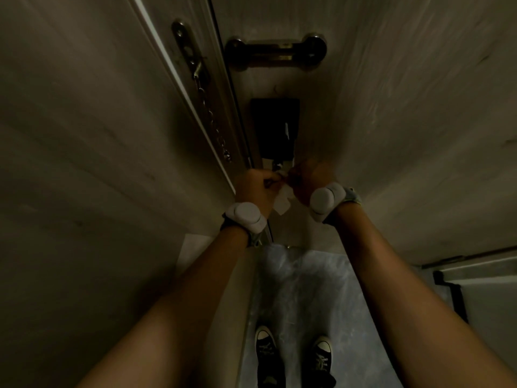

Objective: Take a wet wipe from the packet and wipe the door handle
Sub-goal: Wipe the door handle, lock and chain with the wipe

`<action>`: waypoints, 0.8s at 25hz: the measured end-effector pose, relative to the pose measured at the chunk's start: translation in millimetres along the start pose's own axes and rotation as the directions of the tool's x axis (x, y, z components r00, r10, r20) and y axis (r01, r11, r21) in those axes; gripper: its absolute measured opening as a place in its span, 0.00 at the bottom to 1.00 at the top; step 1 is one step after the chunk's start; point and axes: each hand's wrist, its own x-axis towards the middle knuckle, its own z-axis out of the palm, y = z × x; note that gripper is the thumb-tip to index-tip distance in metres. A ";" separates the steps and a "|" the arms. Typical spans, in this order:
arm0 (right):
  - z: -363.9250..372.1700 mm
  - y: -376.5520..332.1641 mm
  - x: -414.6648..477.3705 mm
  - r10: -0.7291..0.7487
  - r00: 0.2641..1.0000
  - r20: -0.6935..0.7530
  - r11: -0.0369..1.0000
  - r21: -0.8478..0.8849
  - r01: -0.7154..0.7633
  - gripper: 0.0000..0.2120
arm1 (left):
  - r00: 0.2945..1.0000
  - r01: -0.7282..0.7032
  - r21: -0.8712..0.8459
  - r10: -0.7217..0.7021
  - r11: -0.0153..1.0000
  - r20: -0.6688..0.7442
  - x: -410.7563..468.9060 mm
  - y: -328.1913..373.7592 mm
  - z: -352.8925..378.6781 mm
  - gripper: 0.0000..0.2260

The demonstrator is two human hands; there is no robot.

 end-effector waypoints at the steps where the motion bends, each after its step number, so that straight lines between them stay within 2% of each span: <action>1: -0.9 1.7 -1.0 0.001 1.000 -0.002 1.000 0.002 -0.001 0.17 | 0.999 0.018 -0.032 -0.017 0.999 0.029 -0.5 0.4 2.2 0.05; 5: -2.2 7.7 -4.6 0.013 1.000 0.010 0.999 -0.044 -0.013 0.14 | 0.995 0.082 -0.111 -0.075 0.990 0.067 -0.2 -2.0 10.8 0.08; 10: -3.5 20.8 -10.0 -0.058 0.998 -0.018 0.997 -0.057 0.057 0.13 | 0.991 0.092 -0.065 -0.086 0.994 0.101 0.8 2.3 19.3 0.07; 14: -7.9 41.0 -10.8 -0.004 0.999 -0.037 1.000 -0.007 0.004 0.14 | 0.988 0.076 -0.051 -0.069 0.996 0.139 0.1 13.3 25.7 0.07; 20: -15.0 67.6 -7.7 -0.050 0.998 0.024 0.999 -0.014 0.050 0.15 | 0.980 0.061 -0.008 -0.058 0.998 0.190 2.7 31.7 40.9 0.07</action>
